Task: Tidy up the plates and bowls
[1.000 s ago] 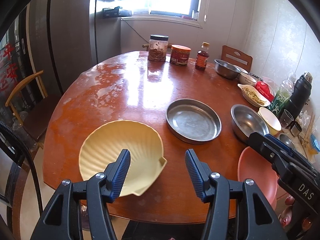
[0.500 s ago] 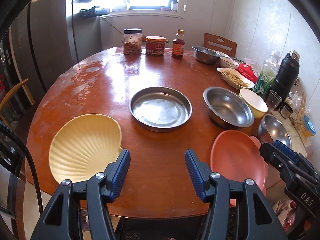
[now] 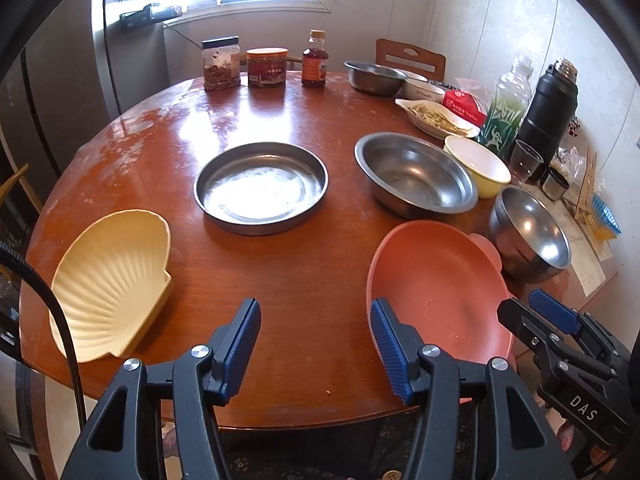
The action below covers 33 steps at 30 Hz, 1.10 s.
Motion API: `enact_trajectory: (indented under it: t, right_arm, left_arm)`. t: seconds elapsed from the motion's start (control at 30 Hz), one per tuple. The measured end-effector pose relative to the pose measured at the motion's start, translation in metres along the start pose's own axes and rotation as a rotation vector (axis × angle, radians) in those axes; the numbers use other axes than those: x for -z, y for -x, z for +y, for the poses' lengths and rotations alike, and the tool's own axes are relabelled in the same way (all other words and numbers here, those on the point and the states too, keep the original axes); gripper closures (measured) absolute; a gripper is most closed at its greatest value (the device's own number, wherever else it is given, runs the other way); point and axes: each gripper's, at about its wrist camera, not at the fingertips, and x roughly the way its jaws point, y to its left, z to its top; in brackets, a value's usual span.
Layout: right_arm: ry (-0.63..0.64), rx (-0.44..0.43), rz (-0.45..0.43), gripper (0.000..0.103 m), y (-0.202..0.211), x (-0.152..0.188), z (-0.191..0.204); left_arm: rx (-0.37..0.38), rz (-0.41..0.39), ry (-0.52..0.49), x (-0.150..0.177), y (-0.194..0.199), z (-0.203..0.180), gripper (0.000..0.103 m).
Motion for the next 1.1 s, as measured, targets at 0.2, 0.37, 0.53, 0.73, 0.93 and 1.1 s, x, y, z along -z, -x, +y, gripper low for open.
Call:
enact_trajectory:
  t: [0.2, 0.37, 0.53, 0.73, 0.93, 1.1]
  right_arm:
    - [-0.029, 0.011, 0.027, 0.037, -0.008, 0.003, -0.010]
    - [-0.047, 0.008, 0.057, 0.037, -0.017, 0.005, -0.013]
    - [-0.048, 0.000, 0.082, 0.037, -0.028, 0.007, -0.014]
    - [-0.002, 0.019, 0.067, 0.043, -0.032, 0.007, -0.009]
    - [0.018, 0.028, 0.055, 0.063, -0.036, 0.006, -0.006]
    - [0.030, 0.005, 0.056, 0.072, -0.037, 0.006, -0.002]
  left_arm:
    - [0.017, 0.023, -0.014, 0.002, -0.012, -0.008, 0.040]
    - [0.029, 0.042, -0.030, 0.002, -0.021, -0.013, 0.040]
    - [0.043, 0.075, -0.048, 0.002, -0.034, -0.019, 0.040]
    - [0.044, 0.094, -0.068, 0.004, -0.047, -0.026, 0.040]
    - [0.068, 0.091, -0.073, 0.004, -0.052, -0.029, 0.040]
    - [0.109, 0.084, -0.070, 0.004, -0.051, -0.031, 0.055]
